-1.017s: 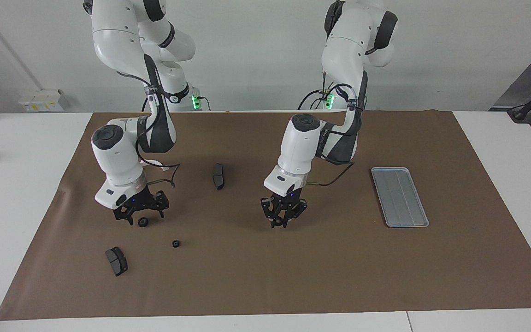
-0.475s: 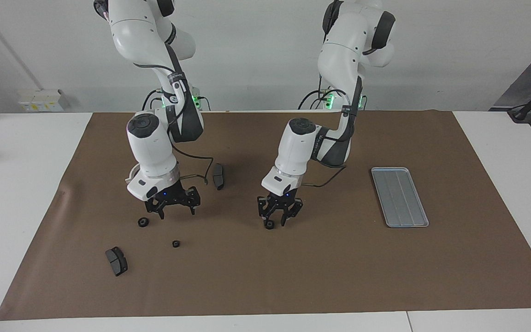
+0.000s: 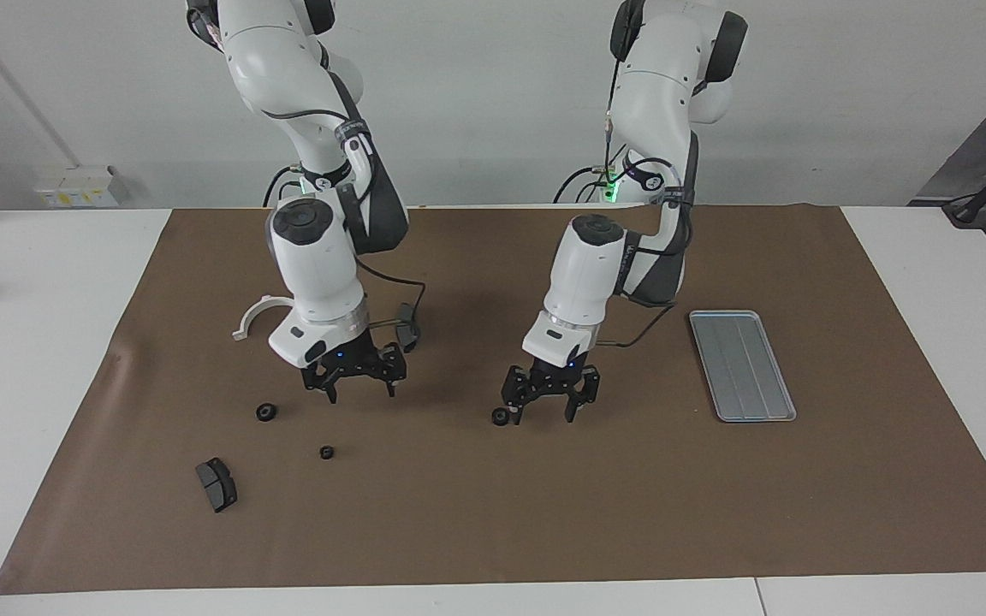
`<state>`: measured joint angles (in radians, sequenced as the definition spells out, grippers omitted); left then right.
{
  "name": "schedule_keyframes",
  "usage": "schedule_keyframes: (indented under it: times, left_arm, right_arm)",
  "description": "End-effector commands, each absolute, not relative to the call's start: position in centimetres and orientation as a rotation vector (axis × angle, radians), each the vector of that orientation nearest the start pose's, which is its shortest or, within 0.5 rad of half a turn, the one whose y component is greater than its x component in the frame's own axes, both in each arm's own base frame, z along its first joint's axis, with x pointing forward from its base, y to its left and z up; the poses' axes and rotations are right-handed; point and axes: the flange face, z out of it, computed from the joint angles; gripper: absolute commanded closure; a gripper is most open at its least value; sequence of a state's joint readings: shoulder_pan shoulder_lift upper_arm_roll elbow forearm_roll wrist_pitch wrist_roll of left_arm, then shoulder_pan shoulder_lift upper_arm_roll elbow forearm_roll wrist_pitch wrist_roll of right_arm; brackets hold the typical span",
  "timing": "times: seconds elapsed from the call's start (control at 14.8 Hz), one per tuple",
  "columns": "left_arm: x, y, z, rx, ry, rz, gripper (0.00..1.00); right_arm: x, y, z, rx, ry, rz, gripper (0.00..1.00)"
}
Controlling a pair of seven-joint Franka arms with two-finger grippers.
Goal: Place bearing gear from tray to pile
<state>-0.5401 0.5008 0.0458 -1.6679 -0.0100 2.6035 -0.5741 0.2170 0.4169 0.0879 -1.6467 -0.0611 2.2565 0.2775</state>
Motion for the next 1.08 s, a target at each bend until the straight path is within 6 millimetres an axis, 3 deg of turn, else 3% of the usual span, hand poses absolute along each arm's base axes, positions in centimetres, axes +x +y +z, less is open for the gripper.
schedule_keyframes:
  times: [0.0,0.07,0.2,0.41,0.68,0.81,1.02]
  left_arm:
    - [60.3,-28.8,39.4,-3.258,-0.045,-0.525,0.0]
    - [59.9,-27.5,40.5,-3.248,-0.021,-0.5,0.0]
    - [59.6,-24.5,42.0,-3.222,0.037,-0.399,0.0]
    - [59.6,-18.8,44.6,-3.189,0.125,-0.284,0.0]
    - [58.4,-12.1,48.2,-3.161,0.25,-0.141,0.0]
    - [57.6,-9.1,50.2,-3.152,0.305,-0.105,0.0]
    - [56.6,-3.4,54.1,-3.159,0.208,-0.141,0.0]
  right_arm:
    - [67.7,24.3,36.6,-3.087,-0.058,-0.244,0.0]
    - [68.2,25.6,35.9,-3.08,-0.016,-0.253,0.0]
    - [68.5,30.2,35.1,-3.066,0.019,-0.257,0.0]
    - [67.6,36.1,33.3,-3.053,0.032,-0.273,0.0]
    - [66.2,38.7,32.3,-3.077,-0.106,-0.375,0.0]
    - [66.1,38.7,30.8,-3.097,-0.146,-0.378,0.0]
    - [65.9,38.9,29.8,-3.121,-0.183,-0.382,0.03]
